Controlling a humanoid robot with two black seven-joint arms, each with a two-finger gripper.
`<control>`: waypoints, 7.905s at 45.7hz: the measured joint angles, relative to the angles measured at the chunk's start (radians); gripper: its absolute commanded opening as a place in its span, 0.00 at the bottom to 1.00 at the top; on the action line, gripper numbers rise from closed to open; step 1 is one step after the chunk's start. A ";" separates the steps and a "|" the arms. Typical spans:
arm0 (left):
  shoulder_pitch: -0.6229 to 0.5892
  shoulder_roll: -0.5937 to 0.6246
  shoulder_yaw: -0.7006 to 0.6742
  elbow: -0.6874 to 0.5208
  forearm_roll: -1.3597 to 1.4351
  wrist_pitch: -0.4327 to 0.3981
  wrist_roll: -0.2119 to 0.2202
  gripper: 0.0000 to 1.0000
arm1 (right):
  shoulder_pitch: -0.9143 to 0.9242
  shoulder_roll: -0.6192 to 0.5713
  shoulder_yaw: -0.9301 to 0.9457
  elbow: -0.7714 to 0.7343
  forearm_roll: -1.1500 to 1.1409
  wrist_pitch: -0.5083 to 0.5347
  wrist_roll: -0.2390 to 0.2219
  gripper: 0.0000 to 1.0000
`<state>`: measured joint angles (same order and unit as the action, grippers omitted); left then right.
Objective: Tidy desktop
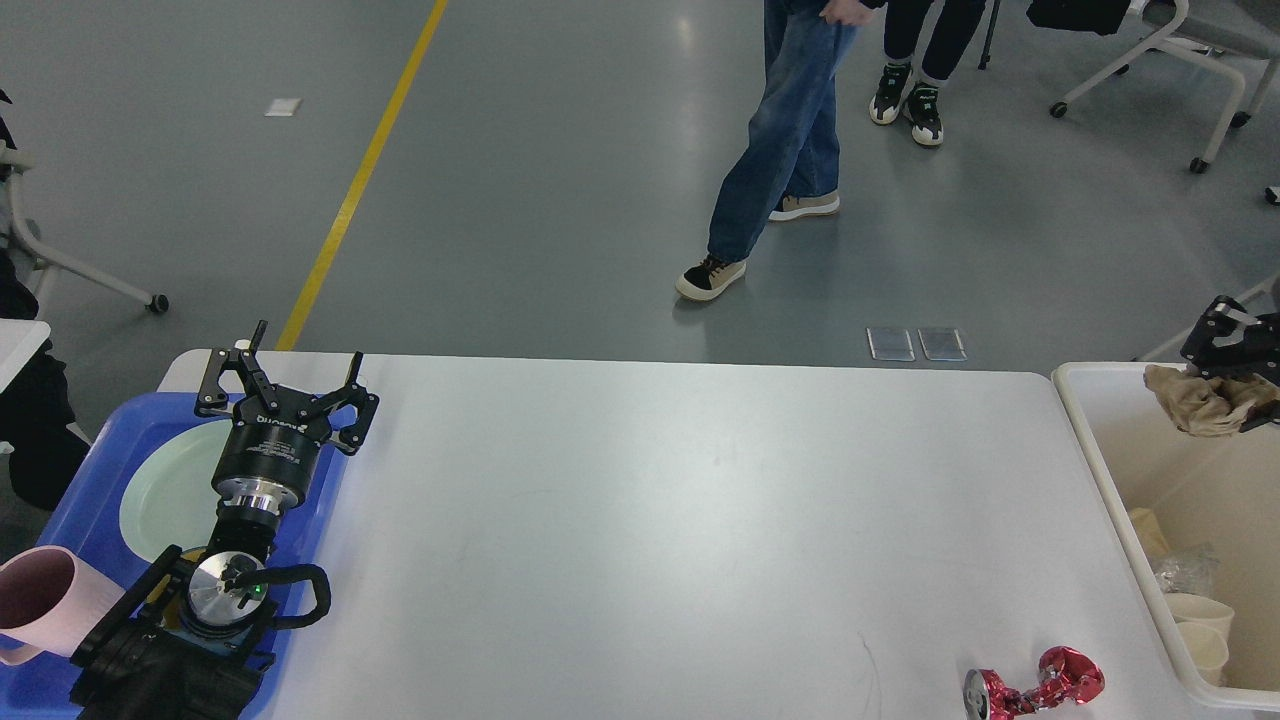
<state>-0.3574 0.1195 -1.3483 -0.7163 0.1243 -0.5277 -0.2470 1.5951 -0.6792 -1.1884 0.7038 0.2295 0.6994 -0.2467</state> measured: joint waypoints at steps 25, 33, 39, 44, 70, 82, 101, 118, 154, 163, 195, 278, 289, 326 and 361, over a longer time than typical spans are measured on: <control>0.000 0.000 0.000 0.000 -0.001 0.000 0.000 0.96 | -0.892 0.237 0.260 -0.552 -0.001 -0.614 0.007 0.00; 0.000 0.000 -0.001 0.000 -0.001 0.000 0.000 0.96 | -0.972 0.282 0.256 -0.554 -0.002 -0.784 0.008 0.00; 0.000 0.000 -0.001 0.000 -0.001 0.000 0.000 0.96 | -0.991 0.294 0.257 -0.554 -0.003 -0.799 0.009 0.00; 0.000 0.000 -0.001 0.000 -0.001 0.000 0.000 0.96 | -1.004 0.309 0.257 -0.554 -0.003 -0.800 0.008 0.00; 0.000 0.000 0.000 0.000 -0.001 0.000 0.000 0.96 | -1.026 0.342 0.264 -0.555 0.000 -0.875 0.008 1.00; 0.000 0.000 -0.001 0.000 -0.001 0.000 0.000 0.96 | -1.010 0.345 0.269 -0.550 0.001 -0.893 0.008 1.00; 0.000 0.000 -0.001 0.000 0.000 0.000 0.000 0.96 | -0.937 0.313 0.268 -0.501 -0.001 -0.828 0.010 1.00; 0.000 0.000 0.000 0.000 -0.001 0.000 0.000 0.96 | -0.398 0.131 0.122 0.021 -0.130 -0.623 0.006 1.00; 0.000 0.000 0.000 0.000 -0.001 0.000 0.000 0.96 | 0.750 0.328 -0.069 0.762 -0.154 0.174 -0.005 1.00; 0.000 0.000 0.000 0.000 -0.001 0.000 0.000 0.96 | 0.883 0.362 -0.070 0.871 -0.150 0.155 -0.005 1.00; 0.000 0.000 0.000 0.000 0.000 0.000 0.000 0.96 | 0.583 0.161 -0.129 0.845 -0.113 -0.120 -0.006 0.99; 0.000 0.000 -0.001 0.000 -0.001 0.000 0.000 0.96 | -0.443 0.079 0.313 0.481 0.107 -0.617 -0.031 0.72; 0.000 0.000 -0.001 0.000 -0.001 0.000 0.000 0.96 | -0.464 0.120 0.317 0.457 0.107 -0.613 -0.035 0.23; 0.000 0.000 -0.001 0.000 0.000 0.000 0.000 0.96 | -0.318 0.081 0.267 0.555 0.086 -0.534 -0.037 0.00; 0.000 0.000 -0.001 0.000 0.000 0.000 0.000 0.96 | 0.604 0.165 -0.090 0.865 0.091 0.036 -0.039 0.00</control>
<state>-0.3574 0.1197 -1.3495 -0.7165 0.1242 -0.5277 -0.2470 2.1995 -0.5141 -1.2783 1.5683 0.3200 0.7358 -0.2852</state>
